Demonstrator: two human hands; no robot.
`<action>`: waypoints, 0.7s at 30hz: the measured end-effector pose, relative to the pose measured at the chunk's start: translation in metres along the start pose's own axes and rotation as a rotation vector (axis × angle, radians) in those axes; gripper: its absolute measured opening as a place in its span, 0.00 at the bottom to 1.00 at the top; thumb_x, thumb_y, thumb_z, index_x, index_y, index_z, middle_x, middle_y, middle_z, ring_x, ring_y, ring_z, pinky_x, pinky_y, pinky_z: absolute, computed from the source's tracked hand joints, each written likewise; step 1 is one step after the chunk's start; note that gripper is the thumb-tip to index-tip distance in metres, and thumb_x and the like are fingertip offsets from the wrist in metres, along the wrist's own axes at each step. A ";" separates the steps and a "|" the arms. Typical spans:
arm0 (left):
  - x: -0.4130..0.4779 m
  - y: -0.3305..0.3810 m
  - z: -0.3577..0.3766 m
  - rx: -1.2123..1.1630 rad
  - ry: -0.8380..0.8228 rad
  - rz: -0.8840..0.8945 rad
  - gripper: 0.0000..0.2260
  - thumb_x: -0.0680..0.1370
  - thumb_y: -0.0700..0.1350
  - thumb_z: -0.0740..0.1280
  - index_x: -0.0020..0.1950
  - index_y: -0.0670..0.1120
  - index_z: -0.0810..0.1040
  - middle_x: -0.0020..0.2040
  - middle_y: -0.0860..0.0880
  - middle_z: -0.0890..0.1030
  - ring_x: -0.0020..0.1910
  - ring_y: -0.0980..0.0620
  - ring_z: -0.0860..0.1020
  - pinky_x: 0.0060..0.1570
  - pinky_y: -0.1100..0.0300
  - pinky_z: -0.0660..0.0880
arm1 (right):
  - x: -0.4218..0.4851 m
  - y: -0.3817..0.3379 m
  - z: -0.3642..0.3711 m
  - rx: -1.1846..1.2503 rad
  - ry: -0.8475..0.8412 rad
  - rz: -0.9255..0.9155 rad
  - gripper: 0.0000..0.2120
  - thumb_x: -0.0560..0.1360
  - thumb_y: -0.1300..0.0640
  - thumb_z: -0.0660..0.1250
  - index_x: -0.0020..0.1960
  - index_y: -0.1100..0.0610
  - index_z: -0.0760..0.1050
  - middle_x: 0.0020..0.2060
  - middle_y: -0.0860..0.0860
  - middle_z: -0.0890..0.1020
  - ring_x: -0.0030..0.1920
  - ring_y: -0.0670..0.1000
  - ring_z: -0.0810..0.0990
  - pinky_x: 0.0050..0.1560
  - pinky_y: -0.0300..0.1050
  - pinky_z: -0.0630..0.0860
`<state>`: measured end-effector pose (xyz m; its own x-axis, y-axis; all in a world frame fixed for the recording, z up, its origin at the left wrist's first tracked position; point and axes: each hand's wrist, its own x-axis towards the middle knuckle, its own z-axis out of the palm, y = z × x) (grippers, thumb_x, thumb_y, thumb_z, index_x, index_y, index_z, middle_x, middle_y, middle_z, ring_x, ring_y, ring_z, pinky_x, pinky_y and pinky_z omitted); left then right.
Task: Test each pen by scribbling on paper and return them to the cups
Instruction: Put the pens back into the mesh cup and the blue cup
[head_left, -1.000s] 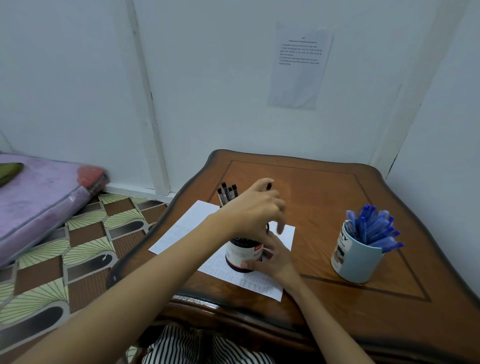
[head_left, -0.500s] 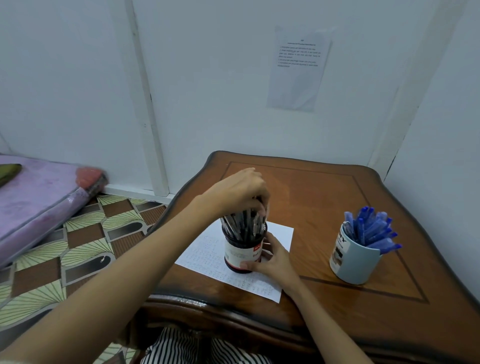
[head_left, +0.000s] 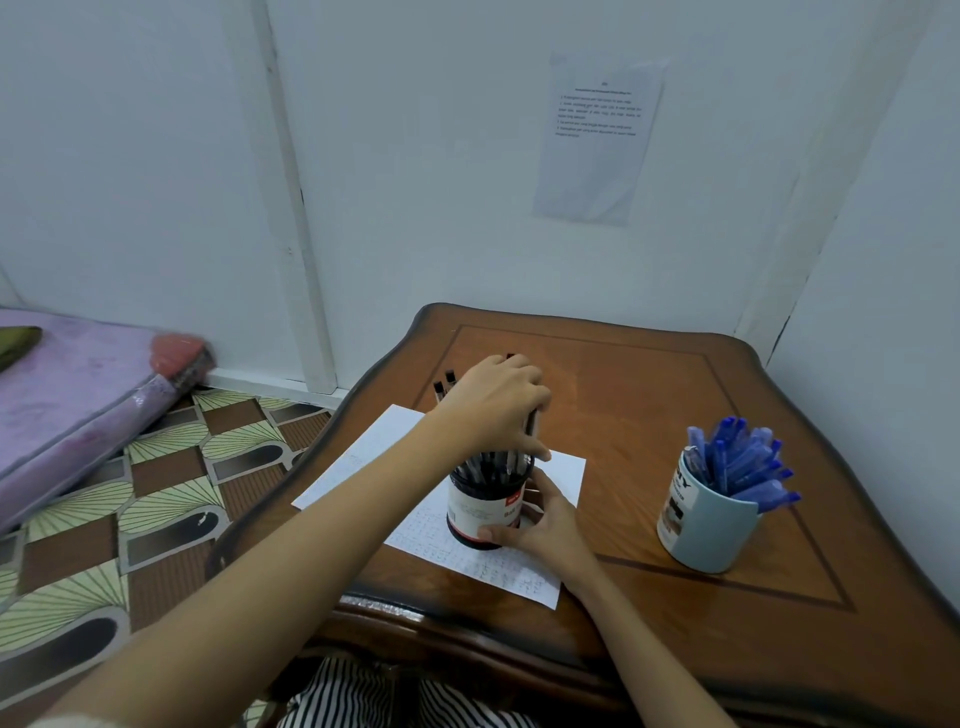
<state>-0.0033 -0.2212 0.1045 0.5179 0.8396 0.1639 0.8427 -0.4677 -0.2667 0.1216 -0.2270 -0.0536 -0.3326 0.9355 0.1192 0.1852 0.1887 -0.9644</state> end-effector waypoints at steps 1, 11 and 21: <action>0.000 -0.001 0.002 0.037 0.022 0.002 0.27 0.72 0.67 0.62 0.58 0.47 0.76 0.57 0.50 0.74 0.58 0.51 0.68 0.55 0.58 0.65 | 0.000 0.000 0.000 -0.007 0.000 -0.002 0.39 0.60 0.56 0.81 0.66 0.50 0.66 0.59 0.45 0.74 0.56 0.40 0.74 0.50 0.27 0.73; 0.005 -0.002 -0.005 -0.098 0.159 0.175 0.14 0.80 0.43 0.59 0.36 0.40 0.73 0.34 0.49 0.66 0.37 0.49 0.68 0.39 0.53 0.72 | 0.000 -0.001 0.000 -0.008 0.001 0.004 0.39 0.59 0.56 0.81 0.65 0.50 0.67 0.59 0.46 0.75 0.55 0.40 0.74 0.50 0.28 0.74; 0.001 -0.031 -0.014 -0.283 0.207 0.076 0.08 0.78 0.45 0.64 0.44 0.42 0.78 0.41 0.52 0.72 0.39 0.50 0.74 0.41 0.59 0.69 | 0.000 0.002 -0.001 -0.028 0.005 0.004 0.40 0.59 0.54 0.81 0.67 0.50 0.66 0.62 0.48 0.74 0.61 0.46 0.73 0.55 0.33 0.73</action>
<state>-0.0263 -0.2095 0.1262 0.5751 0.7392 0.3504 0.7929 -0.6092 -0.0163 0.1226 -0.2269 -0.0550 -0.3268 0.9379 0.1166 0.2119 0.1930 -0.9580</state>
